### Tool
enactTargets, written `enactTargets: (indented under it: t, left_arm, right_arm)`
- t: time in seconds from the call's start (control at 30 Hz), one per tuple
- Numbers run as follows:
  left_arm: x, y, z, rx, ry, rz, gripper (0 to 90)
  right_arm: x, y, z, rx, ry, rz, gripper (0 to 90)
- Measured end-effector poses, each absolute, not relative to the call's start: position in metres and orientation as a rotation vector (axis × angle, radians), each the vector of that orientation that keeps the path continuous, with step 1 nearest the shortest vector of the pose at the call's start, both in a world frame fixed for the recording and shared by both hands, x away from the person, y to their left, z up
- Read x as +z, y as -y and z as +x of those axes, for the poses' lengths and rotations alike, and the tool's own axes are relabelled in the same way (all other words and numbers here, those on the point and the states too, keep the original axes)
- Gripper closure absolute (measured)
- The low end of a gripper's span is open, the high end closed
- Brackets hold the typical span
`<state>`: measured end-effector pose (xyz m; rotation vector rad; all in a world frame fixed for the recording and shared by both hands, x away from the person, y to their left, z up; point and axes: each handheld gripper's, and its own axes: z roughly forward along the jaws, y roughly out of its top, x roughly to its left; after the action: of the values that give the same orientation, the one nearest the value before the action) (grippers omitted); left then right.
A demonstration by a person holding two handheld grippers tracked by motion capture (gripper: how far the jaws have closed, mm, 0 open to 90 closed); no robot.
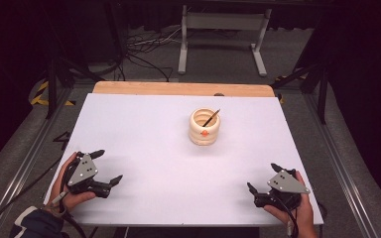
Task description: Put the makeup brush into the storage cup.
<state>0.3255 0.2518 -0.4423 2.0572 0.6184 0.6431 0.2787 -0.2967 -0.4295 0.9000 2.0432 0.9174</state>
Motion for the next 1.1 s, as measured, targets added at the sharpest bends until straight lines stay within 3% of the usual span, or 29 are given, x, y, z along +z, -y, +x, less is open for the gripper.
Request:
enactTargets:
  t: [0.37,1.1]
  left_arm:
    - [-0.453,-0.269,0.307,0.603,-0.715,2.021,3.4]
    - [-0.449,-0.279,0.299,0.618,-0.724,1.964,3.6]
  right_arm:
    - [-0.428,0.299,0.278,0.918,-2.035,0.899,5.3]
    - [-0.426,0.287,0.29,0.908,-2.04,0.856,5.5]
